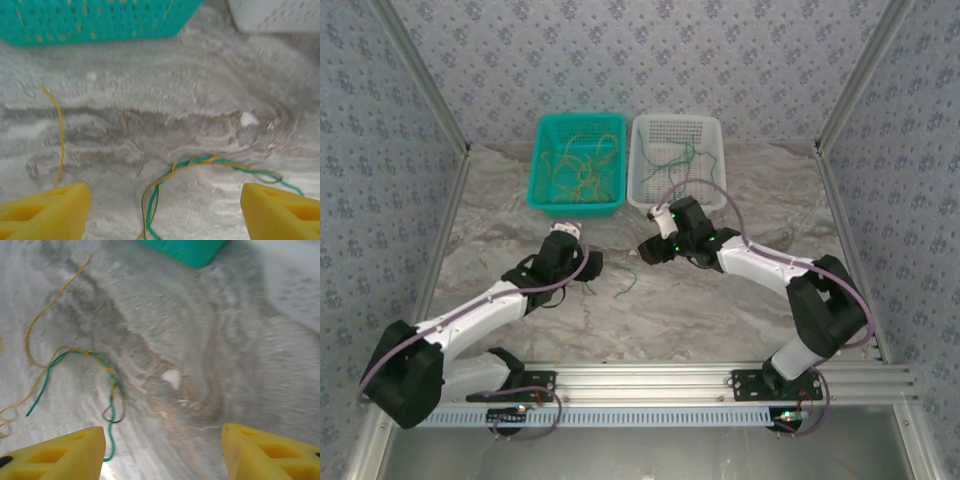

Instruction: Untangle the cables

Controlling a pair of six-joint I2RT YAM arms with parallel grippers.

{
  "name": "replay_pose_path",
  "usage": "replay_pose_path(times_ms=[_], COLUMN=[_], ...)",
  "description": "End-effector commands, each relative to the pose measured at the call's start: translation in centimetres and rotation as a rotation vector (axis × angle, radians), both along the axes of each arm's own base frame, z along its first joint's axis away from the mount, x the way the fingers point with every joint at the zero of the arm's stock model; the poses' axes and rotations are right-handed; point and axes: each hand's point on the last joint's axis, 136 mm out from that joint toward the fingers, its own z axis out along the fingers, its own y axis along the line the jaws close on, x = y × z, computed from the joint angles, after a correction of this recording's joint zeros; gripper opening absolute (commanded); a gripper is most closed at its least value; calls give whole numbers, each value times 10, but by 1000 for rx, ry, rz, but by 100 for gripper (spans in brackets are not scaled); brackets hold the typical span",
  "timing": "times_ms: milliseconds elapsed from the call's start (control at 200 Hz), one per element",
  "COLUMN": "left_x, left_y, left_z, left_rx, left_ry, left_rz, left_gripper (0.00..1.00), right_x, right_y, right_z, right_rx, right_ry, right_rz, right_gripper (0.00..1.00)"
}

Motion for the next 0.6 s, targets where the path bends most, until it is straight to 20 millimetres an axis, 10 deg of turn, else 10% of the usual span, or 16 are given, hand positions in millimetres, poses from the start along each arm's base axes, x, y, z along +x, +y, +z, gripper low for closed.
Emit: replay_pose_path(times_ms=[0,450,595], left_x=[-5,-5,-1], left_y=[-7,-11,-11], left_z=[-14,-58,-61], left_rx=[-4,53,55], left_ry=[81,187,181], left_rz=[-12,-23,-10], left_gripper=[76,65,62], right_x=[-1,-28,-35], right_y=[15,38,42], right_z=[-11,-81,-91], right_rx=[73,-123,-164], right_ry=[41,180,199], right_rz=[27,102,112], right_gripper=[63,57,35])
